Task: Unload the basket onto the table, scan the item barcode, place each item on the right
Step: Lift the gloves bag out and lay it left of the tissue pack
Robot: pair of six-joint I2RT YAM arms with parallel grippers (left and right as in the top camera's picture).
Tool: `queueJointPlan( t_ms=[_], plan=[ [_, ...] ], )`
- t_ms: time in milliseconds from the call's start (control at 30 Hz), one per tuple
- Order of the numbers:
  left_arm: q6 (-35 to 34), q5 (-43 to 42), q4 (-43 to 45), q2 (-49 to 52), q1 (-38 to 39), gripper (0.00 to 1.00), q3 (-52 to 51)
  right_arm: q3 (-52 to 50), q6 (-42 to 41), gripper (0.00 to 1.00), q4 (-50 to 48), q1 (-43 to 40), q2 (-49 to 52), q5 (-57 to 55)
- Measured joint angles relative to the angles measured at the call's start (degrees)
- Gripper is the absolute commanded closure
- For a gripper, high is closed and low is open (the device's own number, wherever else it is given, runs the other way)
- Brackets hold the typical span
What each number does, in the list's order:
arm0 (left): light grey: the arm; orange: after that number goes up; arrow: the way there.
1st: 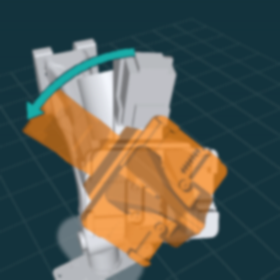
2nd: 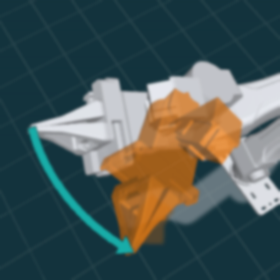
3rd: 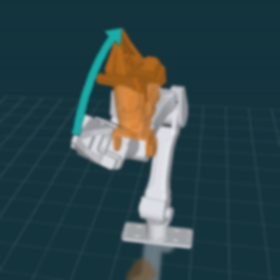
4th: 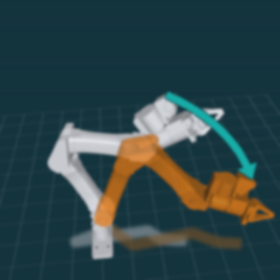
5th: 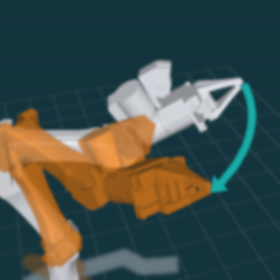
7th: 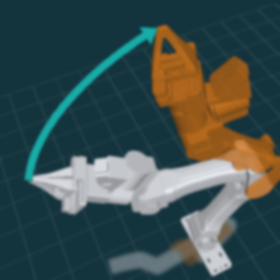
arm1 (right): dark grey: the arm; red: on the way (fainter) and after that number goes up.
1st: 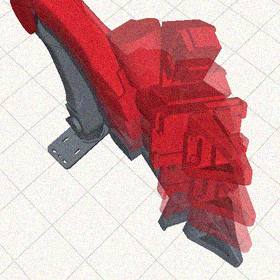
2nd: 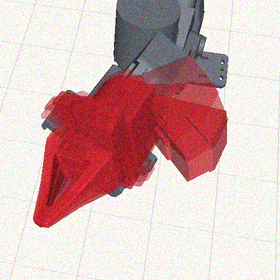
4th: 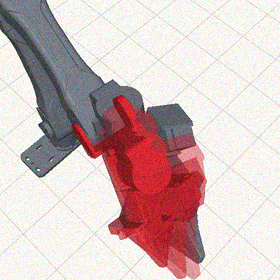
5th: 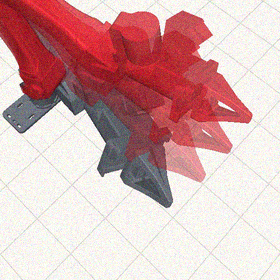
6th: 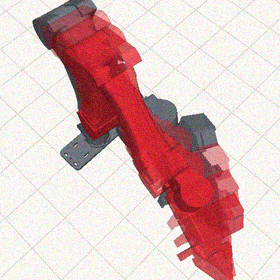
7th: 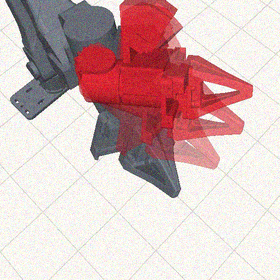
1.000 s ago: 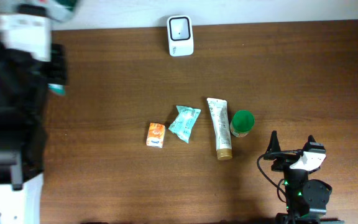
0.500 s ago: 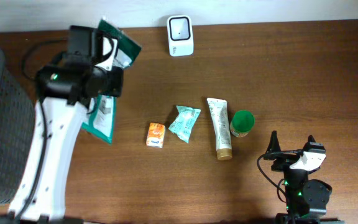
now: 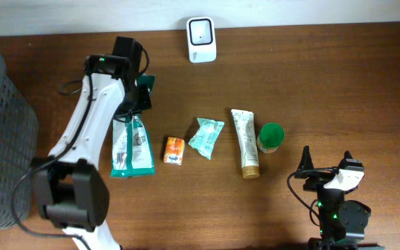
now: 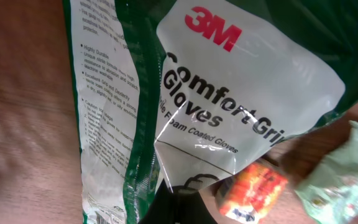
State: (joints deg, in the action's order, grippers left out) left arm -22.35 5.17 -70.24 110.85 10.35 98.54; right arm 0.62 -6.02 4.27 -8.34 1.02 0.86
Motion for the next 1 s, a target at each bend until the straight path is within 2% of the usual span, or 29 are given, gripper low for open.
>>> queueJointPlan(
  t_ms=[100,167,200,233,267,300,367,400,500,567,633,667,700,733,767,1000],
  plan=[
    [-0.5,1.3,-0.4,3.2,0.0,1.0,0.0,0.0,0.0,0.02,0.0,0.0,0.0,0.0],
    [0.1,2.0,-0.4,4.8,0.0,0.88,0.0,0.0,0.0,0.02,0.0,0.0,0.0,0.0],
    [0.5,2.2,-0.5,5.2,0.0,0.76,0.0,0.0,0.0,0.02,0.0,0.0,0.0,0.0],
    [0.9,2.4,-0.5,5.4,0.0,0.53,0.0,0.0,0.0,0.02,0.0,0.0,0.0,0.0],
    [1.4,2.6,-0.5,6.3,0.0,0.24,0.0,0.0,0.0,0.02,0.0,0.0,0.0,0.0],
    [1.9,2.9,-0.4,6.6,0.0,0.08,0.0,0.0,0.0,0.02,0.0,0.0,0.0,0.0],
    [2.0,3.2,-0.1,6.8,0.0,0.04,0.0,0.0,0.0,0.02,0.0,0.0,0.0,0.0],
    [2.0,3.3,0.1,6.8,0.0,0.04,0.0,0.0,0.0,0.02,0.0,0.0,0.0,0.0],
    [2.0,4.0,0.5,6.8,0.0,0.17,0.0,0.0,0.1,0.02,0.0,0.0,0.0,0.0],
    [2.6,4.3,0.4,6.8,-0.2,0.32,0.1,0.0,0.0,0.02,0.0,0.0,0.0,0.0],
    [3.1,4.3,0.5,6.8,-0.5,0.53,0.4,0.0,0.0,0.02,0.0,0.0,0.0,0.0],
    [3.1,4.3,0.5,6.8,-0.6,0.7,0.8,0.0,0.0,0.02,0.0,0.0,0.0,0.0],
    [3.1,4.3,0.6,6.8,-0.6,0.79,1.0,0.0,0.0,0.02,0.0,0.0,0.0,0.0],
    [3.5,4.5,0.8,6.8,-0.6,0.97,1.2,0.0,0.0,0.02,0.0,0.0,0.0,0.0],
    [3.7,4.5,0.8,6.8,-0.6,1.0,1.3,0.0,0.0,0.02,0.0,0.0,0.0,0.0],
    [3.7,4.8,4.2,6.8,-0.7,1.0,-1.3,0.0,0.0,0.02,0.0,0.0,0.0,0.0]
  ],
)
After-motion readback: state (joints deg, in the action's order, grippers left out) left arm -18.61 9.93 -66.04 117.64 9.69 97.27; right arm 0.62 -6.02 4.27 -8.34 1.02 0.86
